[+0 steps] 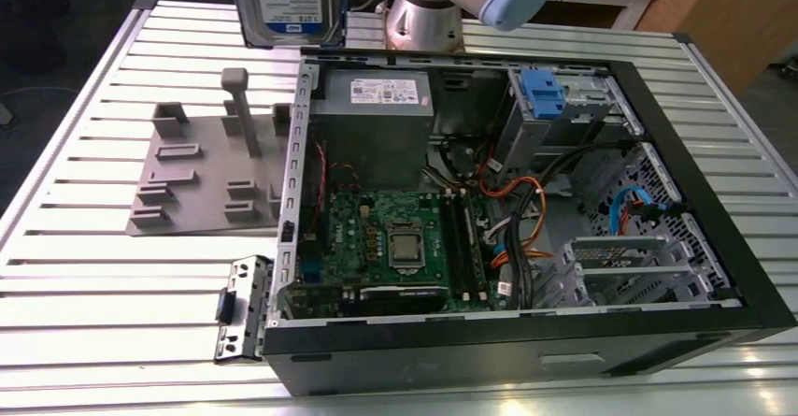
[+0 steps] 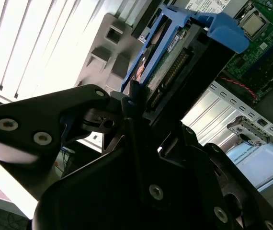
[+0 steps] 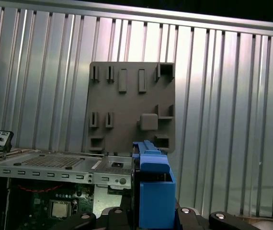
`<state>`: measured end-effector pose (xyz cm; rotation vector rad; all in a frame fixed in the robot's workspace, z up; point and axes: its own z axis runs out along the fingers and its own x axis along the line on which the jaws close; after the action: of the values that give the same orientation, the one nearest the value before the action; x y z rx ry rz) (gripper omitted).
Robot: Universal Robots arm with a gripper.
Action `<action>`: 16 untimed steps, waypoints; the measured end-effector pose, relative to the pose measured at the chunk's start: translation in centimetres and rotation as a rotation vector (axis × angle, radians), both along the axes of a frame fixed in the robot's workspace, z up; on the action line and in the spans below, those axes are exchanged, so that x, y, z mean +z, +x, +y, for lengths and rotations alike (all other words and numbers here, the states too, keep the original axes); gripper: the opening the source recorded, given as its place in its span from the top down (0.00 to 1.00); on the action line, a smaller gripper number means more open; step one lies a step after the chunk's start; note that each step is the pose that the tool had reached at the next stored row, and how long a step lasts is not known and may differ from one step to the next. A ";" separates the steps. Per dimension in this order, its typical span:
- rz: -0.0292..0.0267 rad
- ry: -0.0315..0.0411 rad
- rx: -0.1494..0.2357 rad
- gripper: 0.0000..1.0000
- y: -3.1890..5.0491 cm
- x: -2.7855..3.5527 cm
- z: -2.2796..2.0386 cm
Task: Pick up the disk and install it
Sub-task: 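Pick up the disk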
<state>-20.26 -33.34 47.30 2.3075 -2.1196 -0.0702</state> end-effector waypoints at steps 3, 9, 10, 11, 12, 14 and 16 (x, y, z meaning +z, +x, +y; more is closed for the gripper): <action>0.0000 0.0000 0.000 0.64 0.00 0.00 -0.21; 0.0001 -0.0001 0.000 0.64 0.00 0.00 -0.65; 0.0001 -0.0001 0.000 0.64 0.00 0.00 -0.72; 0.0001 -0.0001 0.000 0.64 0.00 0.00 -0.79; 0.0000 0.0000 0.000 0.64 0.00 0.00 -0.86; 0.0001 -0.0001 0.000 0.64 0.00 0.00 -1.00; 0.0001 -0.0001 0.000 0.64 0.01 0.00 -1.13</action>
<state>-20.26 -34.47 47.31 2.3074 -2.1195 -0.0702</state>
